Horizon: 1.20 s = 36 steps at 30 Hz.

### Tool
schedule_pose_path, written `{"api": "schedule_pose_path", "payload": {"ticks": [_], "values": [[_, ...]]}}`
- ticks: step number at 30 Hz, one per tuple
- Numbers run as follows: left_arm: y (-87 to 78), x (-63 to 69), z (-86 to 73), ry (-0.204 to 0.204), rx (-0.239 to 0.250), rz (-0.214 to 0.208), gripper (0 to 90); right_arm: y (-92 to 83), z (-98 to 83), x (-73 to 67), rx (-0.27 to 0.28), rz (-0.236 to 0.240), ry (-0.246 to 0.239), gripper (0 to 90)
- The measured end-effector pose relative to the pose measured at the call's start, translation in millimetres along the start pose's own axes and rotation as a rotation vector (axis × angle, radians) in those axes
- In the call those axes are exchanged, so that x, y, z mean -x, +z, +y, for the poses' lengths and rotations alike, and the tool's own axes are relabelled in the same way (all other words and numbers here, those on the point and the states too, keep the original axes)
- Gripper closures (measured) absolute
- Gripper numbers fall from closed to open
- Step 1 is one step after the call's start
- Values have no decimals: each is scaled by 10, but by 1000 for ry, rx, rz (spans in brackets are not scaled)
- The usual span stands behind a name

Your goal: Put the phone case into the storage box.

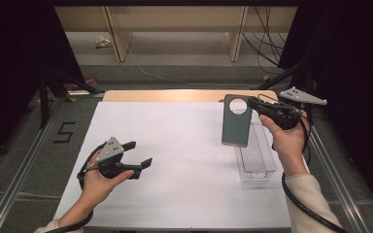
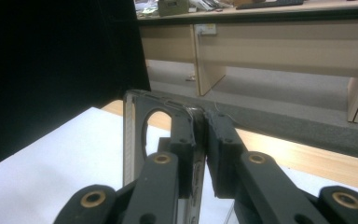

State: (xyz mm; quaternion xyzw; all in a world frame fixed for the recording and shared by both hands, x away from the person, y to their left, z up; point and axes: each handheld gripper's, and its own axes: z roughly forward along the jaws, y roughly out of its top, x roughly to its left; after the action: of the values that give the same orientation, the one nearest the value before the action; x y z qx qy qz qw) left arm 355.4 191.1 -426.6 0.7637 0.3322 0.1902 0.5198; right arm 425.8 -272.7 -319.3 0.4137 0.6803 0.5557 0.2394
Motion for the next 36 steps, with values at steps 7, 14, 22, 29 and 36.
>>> {"api": "schedule_pose_path", "payload": {"ticks": [7, 14, 22, 29, 36], "values": [[-1, 1, 0, -4, 2, 0, 149, -42, 17, 45, 10, -12, 5, 822], [0, 1, -1, -10, 3, -1, 149, -79, 28, 88, 12, -27, 4, 822], [0, 1, -1, -11, 4, -2, 149, -83, 21, 119, 13, -36, 2, 822], [-1, 1, 0, -12, 4, -3, 149, -103, 25, 144, 14, -45, -1, 822], [0, 0, -1, -12, 4, -2, 149, -134, 35, 179, 21, -58, -4, 822]]}}
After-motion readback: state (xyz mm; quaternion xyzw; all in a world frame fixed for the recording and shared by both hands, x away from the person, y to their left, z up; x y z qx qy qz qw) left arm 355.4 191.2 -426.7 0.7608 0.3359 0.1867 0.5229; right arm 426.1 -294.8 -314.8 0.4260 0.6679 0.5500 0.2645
